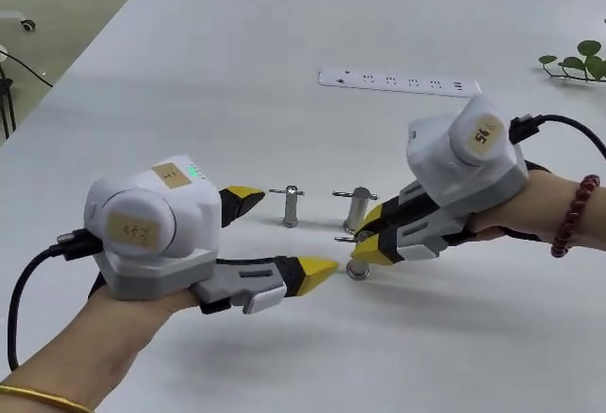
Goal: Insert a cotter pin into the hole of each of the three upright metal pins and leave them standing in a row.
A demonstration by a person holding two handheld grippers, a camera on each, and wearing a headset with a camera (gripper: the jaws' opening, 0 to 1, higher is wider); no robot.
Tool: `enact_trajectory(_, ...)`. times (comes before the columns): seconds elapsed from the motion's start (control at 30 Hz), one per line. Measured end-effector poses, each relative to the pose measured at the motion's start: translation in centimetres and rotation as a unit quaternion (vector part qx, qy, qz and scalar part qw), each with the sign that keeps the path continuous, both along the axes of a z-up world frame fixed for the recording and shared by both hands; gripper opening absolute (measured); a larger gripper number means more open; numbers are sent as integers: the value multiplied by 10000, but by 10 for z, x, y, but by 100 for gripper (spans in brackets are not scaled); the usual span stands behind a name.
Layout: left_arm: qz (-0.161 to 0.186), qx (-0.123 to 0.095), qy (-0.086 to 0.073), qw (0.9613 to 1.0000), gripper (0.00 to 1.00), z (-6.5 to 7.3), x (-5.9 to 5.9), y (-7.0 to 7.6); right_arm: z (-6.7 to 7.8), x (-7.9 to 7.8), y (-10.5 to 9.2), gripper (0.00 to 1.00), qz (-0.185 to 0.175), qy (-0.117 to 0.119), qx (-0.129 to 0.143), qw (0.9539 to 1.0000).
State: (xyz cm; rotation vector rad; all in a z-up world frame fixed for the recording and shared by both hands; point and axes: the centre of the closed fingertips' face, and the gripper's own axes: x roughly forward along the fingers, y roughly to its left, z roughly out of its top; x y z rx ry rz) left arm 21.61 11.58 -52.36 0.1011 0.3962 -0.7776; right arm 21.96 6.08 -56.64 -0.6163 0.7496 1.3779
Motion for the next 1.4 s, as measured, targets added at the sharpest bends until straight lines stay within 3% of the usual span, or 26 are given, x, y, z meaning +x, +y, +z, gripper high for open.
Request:
enact_trajectory(0.03,8,-15,1,10000,71,0,0,1,0,0,0,8,0,5,2,10000)
enact_trajectory(0.1,37,-263,29,9996,74,3,0,1,-1,0,-1,8,28,-18,-8,10000)
enact_trajectory(0.6,294,-129,-158,9994,96,4,4,14,3,2,-13,8,125,-40,-154,9998)
enact_trajectory(0.87,287,-113,-179,9994,99,4,4,15,11,15,-25,8,63,-152,-113,9998)
enact_trajectory(1.4,310,-97,-169,9993,98,2,4,15,10,41,-56,8,-164,-208,-181,9995)
